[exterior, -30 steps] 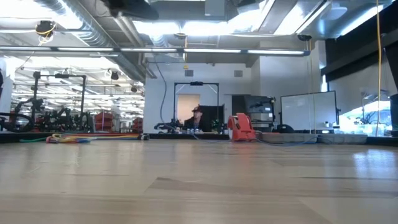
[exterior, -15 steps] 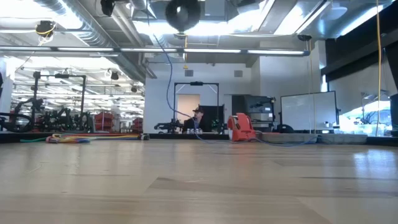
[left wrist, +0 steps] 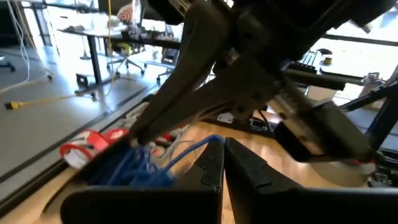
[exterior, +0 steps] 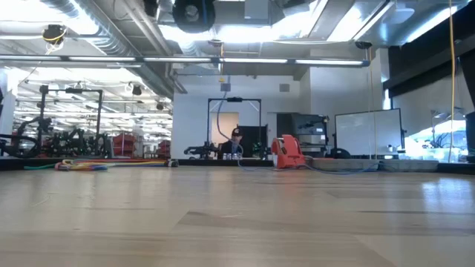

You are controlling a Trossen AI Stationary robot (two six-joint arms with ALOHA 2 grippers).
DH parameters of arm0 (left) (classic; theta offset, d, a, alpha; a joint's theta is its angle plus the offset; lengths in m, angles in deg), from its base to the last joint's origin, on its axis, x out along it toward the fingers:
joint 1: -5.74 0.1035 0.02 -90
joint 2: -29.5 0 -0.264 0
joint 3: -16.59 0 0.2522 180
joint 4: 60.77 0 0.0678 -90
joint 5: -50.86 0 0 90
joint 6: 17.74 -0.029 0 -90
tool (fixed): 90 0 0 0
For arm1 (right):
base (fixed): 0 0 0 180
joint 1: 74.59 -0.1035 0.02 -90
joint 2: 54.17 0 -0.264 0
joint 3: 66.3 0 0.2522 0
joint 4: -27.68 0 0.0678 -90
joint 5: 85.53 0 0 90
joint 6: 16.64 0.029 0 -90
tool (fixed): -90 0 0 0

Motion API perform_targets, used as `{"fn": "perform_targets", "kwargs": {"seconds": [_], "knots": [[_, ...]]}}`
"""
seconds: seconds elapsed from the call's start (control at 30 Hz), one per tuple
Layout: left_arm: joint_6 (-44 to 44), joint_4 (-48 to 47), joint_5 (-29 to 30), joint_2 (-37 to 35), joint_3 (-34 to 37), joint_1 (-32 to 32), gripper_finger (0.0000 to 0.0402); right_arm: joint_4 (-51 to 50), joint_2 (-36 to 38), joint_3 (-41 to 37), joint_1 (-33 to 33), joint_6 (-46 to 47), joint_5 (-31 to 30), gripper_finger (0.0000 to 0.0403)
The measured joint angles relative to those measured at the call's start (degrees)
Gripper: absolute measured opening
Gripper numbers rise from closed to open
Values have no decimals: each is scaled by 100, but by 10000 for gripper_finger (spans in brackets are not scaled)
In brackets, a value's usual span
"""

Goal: Coil cords
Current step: Coil the blue wire on the black spool

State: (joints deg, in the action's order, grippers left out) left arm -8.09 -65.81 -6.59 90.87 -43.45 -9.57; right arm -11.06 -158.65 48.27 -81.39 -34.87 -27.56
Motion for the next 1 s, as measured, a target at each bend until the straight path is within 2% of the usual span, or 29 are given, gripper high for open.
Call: {"fn": "perform_targets", "kwargs": {"seconds": [0.37,0.63,1.0], "knots": [[-735,788,972,638,-18,3,0,535,317,-22,18,119,671,0],[-1317,1872,1014,1092,-41,44,0,840,743,-29,9,42,981,0],[-1376,1967,962,1229,-47,187,0,821,1067,14,7,-16,1061,0]]}}
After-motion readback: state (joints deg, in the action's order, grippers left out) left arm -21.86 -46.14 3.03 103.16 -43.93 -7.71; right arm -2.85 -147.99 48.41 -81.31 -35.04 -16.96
